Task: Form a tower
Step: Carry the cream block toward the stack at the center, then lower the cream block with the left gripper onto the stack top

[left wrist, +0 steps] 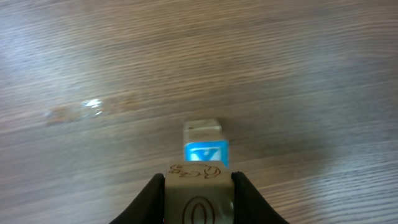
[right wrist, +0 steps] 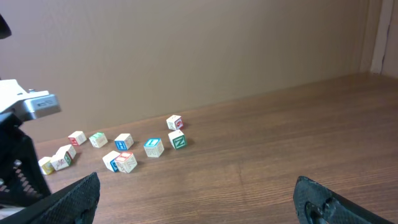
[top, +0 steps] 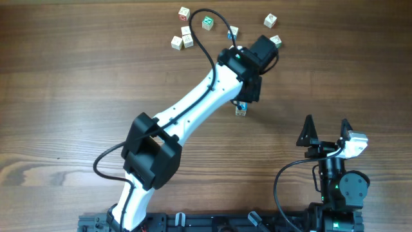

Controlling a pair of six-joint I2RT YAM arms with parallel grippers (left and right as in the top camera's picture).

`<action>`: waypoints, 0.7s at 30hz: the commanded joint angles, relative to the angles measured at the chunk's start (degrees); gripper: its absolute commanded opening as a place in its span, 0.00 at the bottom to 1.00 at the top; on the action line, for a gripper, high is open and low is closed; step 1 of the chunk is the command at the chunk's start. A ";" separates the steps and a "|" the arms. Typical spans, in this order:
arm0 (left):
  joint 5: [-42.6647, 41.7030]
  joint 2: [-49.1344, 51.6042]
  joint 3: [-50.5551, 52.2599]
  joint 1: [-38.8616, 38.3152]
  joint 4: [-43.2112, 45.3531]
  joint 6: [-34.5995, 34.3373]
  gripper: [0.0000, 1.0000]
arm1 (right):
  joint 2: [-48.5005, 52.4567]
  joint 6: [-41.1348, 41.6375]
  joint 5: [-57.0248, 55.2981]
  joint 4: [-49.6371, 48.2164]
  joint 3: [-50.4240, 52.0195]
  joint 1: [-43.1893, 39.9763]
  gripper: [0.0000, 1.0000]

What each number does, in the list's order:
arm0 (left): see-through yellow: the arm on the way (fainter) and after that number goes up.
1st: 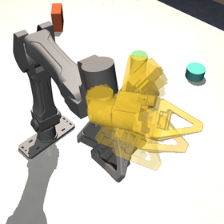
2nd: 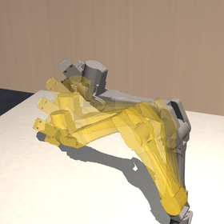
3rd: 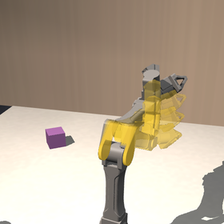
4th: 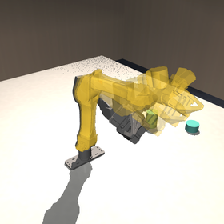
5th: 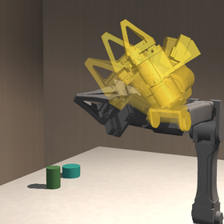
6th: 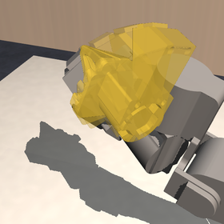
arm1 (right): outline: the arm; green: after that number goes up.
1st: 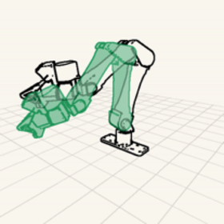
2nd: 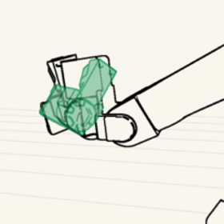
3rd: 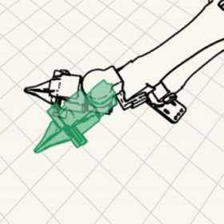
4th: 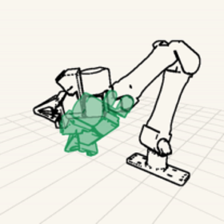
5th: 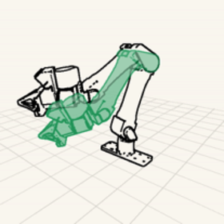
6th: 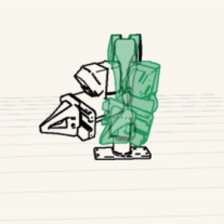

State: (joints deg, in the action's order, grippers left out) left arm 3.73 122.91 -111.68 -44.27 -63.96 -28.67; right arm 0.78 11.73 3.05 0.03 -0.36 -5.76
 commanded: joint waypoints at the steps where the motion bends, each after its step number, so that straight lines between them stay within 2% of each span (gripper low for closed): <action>1: 3.89 -0.28 1.11 -2.08 1.46 -2.08 0.24 | -0.35 0.37 0.87 -0.15 0.07 0.24 1.00; 5: 6.38 -0.26 1.11 -2.49 2.08 -2.32 0.18 | -0.35 0.35 0.87 -0.15 0.07 0.24 1.00; 9: 5.99 -0.26 1.11 -2.56 2.75 -2.29 0.22 | -0.35 0.35 0.87 -0.15 0.07 0.24 1.00; 21: 5.75 -0.26 1.11 -2.56 4.79 -2.34 0.21 | -0.35 0.35 0.87 -0.15 0.07 0.24 1.00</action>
State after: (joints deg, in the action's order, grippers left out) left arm 8.73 122.91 -111.02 -46.78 -59.94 -30.37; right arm 0.78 11.73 3.05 0.03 -0.34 -5.76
